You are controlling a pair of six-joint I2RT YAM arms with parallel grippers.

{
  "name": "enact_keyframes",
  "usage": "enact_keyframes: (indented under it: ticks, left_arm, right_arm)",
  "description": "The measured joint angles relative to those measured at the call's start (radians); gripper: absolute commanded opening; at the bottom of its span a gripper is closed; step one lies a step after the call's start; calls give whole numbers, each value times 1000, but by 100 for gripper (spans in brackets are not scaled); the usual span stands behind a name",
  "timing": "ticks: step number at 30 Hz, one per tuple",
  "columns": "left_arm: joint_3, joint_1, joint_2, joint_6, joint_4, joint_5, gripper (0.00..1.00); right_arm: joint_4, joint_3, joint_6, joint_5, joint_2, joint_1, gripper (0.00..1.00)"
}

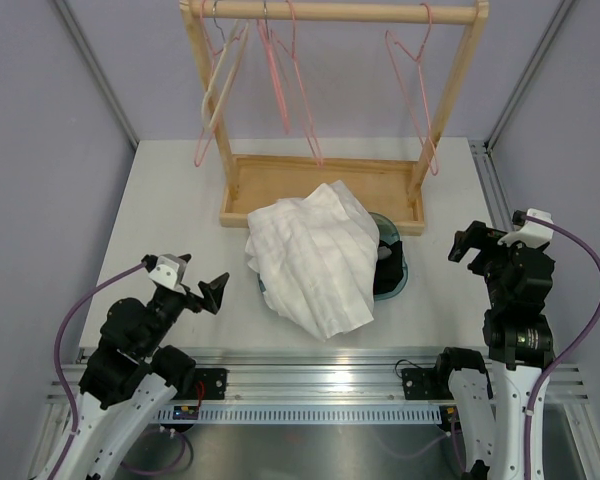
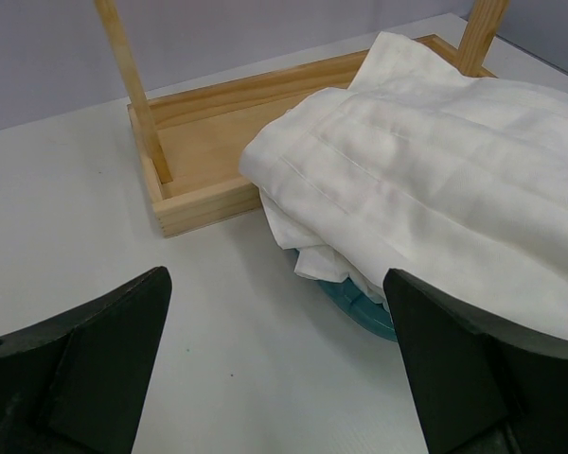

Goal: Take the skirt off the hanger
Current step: Reset both arms

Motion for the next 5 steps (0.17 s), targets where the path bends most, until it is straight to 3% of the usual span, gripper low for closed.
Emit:
enact_keyframes:
  ticks: [5]
  left_arm:
    - [0, 0, 0, 0, 0, 0, 99]
  right_arm:
    - [2, 0, 0, 0, 0, 0, 100]
